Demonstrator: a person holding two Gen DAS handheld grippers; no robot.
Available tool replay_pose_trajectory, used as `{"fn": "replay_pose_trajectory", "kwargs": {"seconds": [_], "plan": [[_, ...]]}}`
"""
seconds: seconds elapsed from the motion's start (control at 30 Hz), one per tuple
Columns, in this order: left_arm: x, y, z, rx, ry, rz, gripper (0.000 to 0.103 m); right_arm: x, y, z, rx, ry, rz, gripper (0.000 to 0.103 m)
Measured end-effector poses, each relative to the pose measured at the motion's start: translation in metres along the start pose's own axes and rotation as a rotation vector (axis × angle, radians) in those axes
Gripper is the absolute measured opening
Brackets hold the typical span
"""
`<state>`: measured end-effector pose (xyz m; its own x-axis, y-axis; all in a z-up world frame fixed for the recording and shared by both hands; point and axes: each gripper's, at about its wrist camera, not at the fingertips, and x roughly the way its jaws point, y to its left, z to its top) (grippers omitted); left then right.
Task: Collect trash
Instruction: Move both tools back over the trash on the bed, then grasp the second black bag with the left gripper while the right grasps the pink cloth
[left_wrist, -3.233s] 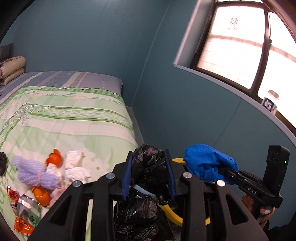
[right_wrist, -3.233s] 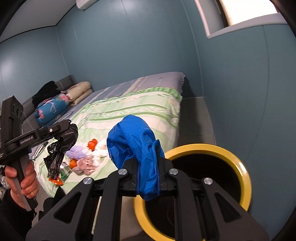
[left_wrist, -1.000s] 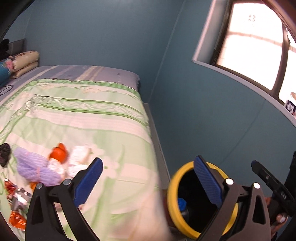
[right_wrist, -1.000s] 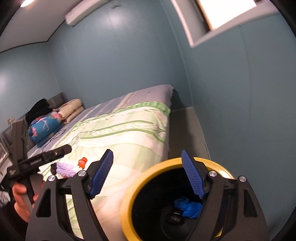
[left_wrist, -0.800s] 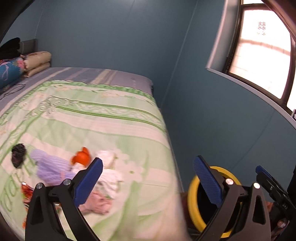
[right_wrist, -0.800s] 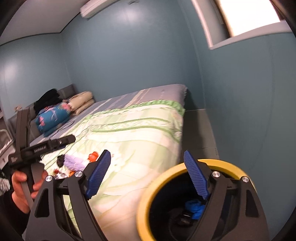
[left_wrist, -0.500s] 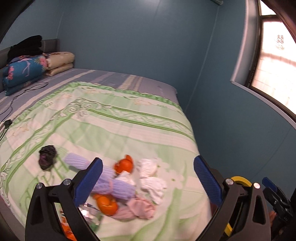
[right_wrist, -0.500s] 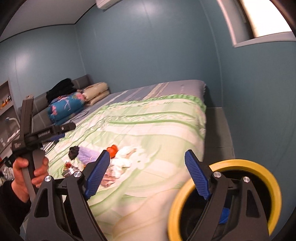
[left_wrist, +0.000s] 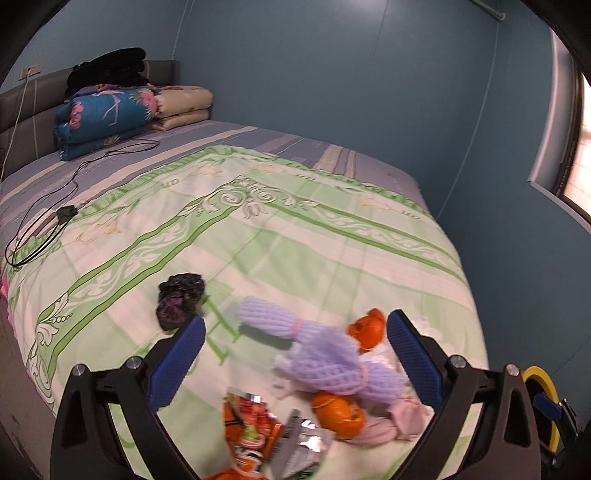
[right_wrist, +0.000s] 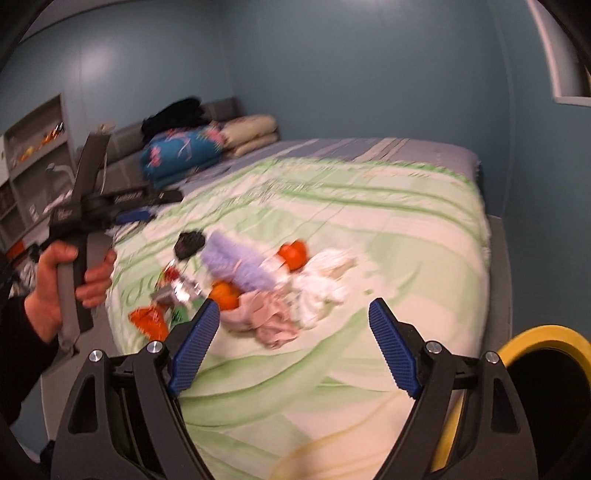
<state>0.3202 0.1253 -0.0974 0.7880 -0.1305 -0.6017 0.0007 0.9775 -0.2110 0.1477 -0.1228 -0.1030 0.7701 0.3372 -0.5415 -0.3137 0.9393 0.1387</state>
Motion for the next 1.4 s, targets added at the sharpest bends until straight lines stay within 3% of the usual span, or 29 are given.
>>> {"fn": "replay_pose_trajectory", "kwargs": {"seconds": [0.7,1.07,1.4], "plan": [[0.088,0.122,-0.009,-0.175,0.093,0.135,0.095,0.113,0.033,-0.011,-0.064,0.222,0.037,0.079],[0.124,0.137,-0.006,-0.168,0.138,0.154,0.095,0.135,0.036,-0.015,-0.086,0.274,0.040,0.077],[0.141,0.135,-0.004,-0.171,0.142,0.122,0.095,0.153,0.035,-0.012,-0.092,0.304,0.016,0.075]]}}
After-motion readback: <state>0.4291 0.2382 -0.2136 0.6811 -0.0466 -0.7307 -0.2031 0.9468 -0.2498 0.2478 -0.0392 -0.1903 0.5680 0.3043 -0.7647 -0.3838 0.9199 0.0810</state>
